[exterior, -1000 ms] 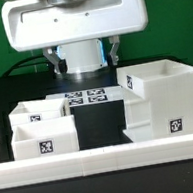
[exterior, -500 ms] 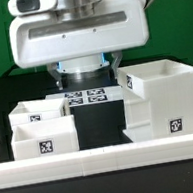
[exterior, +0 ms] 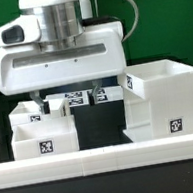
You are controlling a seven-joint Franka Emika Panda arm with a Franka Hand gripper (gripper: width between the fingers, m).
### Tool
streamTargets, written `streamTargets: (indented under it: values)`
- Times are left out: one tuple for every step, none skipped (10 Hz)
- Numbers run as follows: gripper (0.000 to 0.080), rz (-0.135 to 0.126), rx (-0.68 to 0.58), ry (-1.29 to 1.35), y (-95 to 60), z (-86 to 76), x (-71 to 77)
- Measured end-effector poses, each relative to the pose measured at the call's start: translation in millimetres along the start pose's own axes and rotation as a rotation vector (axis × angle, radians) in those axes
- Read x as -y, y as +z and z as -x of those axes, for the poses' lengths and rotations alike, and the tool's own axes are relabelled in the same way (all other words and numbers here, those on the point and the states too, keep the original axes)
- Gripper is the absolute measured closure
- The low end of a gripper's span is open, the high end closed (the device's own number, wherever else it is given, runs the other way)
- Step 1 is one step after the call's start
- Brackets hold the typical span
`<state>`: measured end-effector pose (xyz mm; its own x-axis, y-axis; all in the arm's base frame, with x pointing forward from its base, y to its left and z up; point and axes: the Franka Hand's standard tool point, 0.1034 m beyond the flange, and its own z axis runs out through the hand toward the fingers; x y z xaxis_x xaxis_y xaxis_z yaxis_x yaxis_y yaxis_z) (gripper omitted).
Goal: Assemble drawer
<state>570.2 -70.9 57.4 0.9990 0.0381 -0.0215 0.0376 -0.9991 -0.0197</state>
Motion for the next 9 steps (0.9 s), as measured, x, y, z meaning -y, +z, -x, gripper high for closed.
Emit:
streamTargets:
  values:
    - [0.0151,0.005,-0.008,0.005,4.3,-0.1,-3.4]
    - [0.0151,0.005,-0.008,0.004,4.1,-0.3,-2.3]
    - [0.0151,0.005,-0.007,0.003,4.2,-0.3,-2.2]
    - [0.0151,0.005,-0.007,0.003,4.3,-0.3,-2.2]
    - [0.0151,0.004,-0.007,-0.021,3.8,-0.1,-2.9]
    - [0.0151,0.002,-0.008,-0.063,3.0,0.1,-5.4]
    - [0.0151,0.007,-0.009,-0.065,11.7,6.0,-5.9]
    - [0.0151,0.014,-0.016,-0.067,22.6,11.5,-5.4]
    - [0.0151,0.021,-0.021,-0.069,32.3,15.4,-4.3]
